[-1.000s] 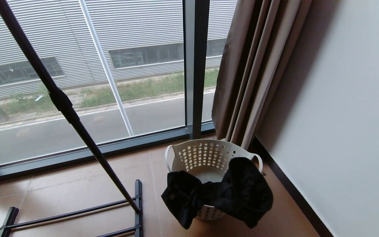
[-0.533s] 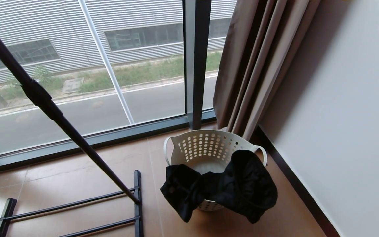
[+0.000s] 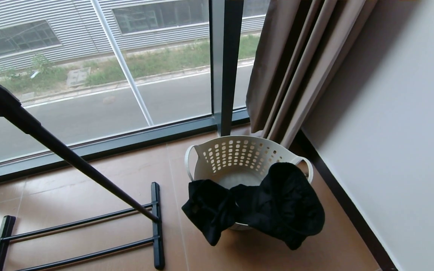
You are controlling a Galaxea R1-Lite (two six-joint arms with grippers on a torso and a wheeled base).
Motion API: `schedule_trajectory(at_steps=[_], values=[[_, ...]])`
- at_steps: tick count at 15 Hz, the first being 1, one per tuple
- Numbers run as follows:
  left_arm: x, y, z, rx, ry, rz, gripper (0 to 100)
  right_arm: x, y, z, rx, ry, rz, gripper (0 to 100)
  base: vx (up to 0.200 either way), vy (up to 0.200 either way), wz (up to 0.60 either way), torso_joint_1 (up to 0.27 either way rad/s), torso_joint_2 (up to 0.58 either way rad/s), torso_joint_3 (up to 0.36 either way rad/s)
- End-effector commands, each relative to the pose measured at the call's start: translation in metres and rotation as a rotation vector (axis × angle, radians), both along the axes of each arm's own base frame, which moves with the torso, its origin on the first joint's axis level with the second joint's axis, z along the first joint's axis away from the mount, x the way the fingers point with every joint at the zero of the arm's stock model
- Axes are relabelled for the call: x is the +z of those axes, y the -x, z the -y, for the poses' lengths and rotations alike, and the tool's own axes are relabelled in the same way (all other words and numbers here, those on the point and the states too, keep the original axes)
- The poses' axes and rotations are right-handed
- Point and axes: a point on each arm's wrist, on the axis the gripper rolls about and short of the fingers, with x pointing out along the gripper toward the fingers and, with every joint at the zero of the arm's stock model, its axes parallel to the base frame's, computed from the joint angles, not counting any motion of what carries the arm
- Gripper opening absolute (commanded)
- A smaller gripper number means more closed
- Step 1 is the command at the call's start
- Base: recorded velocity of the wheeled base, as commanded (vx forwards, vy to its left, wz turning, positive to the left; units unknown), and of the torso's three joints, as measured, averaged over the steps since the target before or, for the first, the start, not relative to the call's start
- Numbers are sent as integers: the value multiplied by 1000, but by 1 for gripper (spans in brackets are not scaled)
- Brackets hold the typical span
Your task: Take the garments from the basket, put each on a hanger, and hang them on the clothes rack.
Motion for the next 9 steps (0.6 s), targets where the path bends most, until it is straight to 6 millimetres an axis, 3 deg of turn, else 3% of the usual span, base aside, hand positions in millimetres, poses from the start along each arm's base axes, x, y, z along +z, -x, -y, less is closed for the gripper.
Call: schedule_trajectory(at_steps=[1, 9], values=[[0, 0, 0, 0, 1, -1, 100, 0, 0, 0, 1, 0, -2, 100, 0, 0, 0, 2, 2, -193], [0, 0, 0, 0, 1, -1, 100, 0, 0, 0, 1, 5, -3, 100, 0, 0, 0, 2, 5, -193]])
